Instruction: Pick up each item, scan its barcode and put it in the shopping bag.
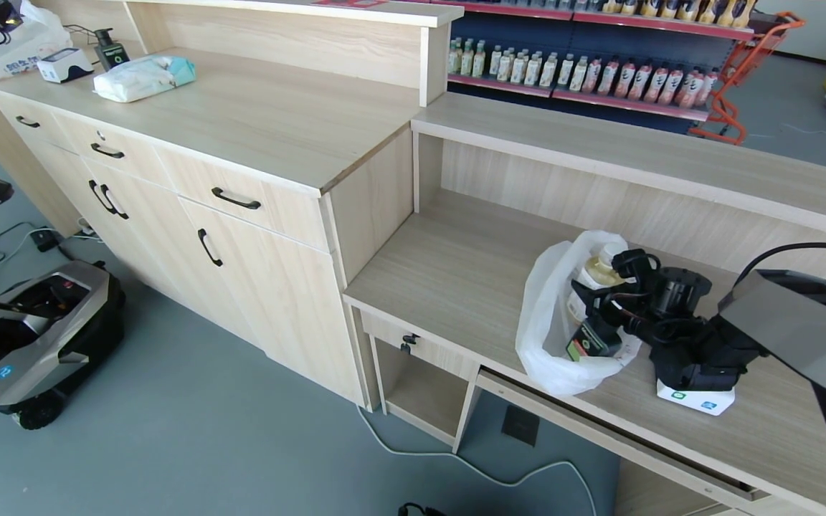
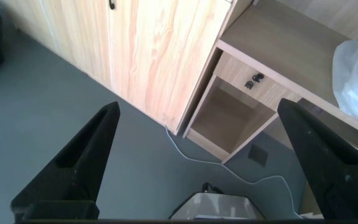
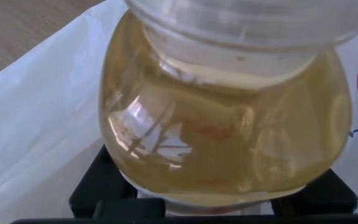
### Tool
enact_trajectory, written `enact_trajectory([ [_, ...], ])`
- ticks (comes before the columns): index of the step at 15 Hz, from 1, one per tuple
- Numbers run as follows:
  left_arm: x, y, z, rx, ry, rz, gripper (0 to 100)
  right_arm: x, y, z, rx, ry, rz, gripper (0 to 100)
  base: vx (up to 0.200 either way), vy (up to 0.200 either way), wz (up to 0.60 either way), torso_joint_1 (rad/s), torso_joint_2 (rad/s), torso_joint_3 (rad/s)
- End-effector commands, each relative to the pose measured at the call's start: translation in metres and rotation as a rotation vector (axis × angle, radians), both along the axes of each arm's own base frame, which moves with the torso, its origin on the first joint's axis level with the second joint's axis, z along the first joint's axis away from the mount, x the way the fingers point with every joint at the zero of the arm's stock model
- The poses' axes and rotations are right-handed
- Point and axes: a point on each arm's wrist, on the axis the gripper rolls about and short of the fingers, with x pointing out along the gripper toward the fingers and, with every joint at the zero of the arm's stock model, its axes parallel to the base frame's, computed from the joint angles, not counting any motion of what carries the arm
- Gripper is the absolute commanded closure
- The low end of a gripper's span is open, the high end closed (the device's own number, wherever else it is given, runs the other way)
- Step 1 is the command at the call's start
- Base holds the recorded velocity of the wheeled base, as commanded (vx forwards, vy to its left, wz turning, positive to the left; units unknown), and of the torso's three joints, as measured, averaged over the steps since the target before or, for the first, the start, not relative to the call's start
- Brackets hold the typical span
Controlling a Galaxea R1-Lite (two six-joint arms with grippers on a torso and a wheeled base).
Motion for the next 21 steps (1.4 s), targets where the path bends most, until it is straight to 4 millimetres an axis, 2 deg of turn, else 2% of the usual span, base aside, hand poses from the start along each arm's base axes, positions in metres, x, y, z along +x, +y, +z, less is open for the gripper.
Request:
enact_trajectory([
  [1,0.000,0.000,0.000,0.000,-0.001,0.000,0,0.002,-0.001,0.004,0.016,-0.014,-0.003,100,0.000,0.000,0.00,0.000,0.00,0.000],
  [9,0.000,0.000,0.000,0.000,0.000,0.000,0,0.001,-0.015,0.001,0.012,-0.004,0.010,100,0.000,0.000,0.00,0.000,0.00,0.000],
  [10,0.000,0.000,0.000,0.000,-0.001,0.000,0,0.001,-0.015,0.001,0.012,-0.004,0.008,0,0.000,0.000,0.00,0.000,0.00,0.000],
  [13,0.000,0.000,0.000,0.000,0.000,0.000,0,0.002,-0.017,0.006,0.013,-0.016,0.005,0,0.000,0.000,0.00,0.000,0.00,0.000],
  [15,0.000,0.000,0.000,0.000,-0.001,0.000,0,0.000,-0.017,0.021,0.016,-0.038,0.005,0,0.000,0.000,0.00,0.000,0.00,0.000],
  [17,0.000,0.000,0.000,0.000,0.000,0.000,0,-0.008,-0.021,0.049,0.010,-0.064,0.005,0,0.000,0.000,0.00,0.000,0.00,0.000],
  [19,0.000,0.000,0.000,0.000,-0.001,0.000,0,-0.032,-0.032,0.091,0.009,-0.071,-0.021,0,0.000,0.000,0.00,0.000,0.00,0.000],
  [20,0.000,0.000,0.000,0.000,-0.001,0.000,0,-0.041,-0.036,0.101,0.009,-0.065,-0.031,0,0.000,0.000,0.00,0.000,0.00,0.000],
  [21,0.000,0.000,0.000,0.000,0.000,0.000,0,-0.069,-0.044,0.127,-0.004,-0.064,-0.058,0,0.000,0.000,0.00,0.000,0.00,0.000],
])
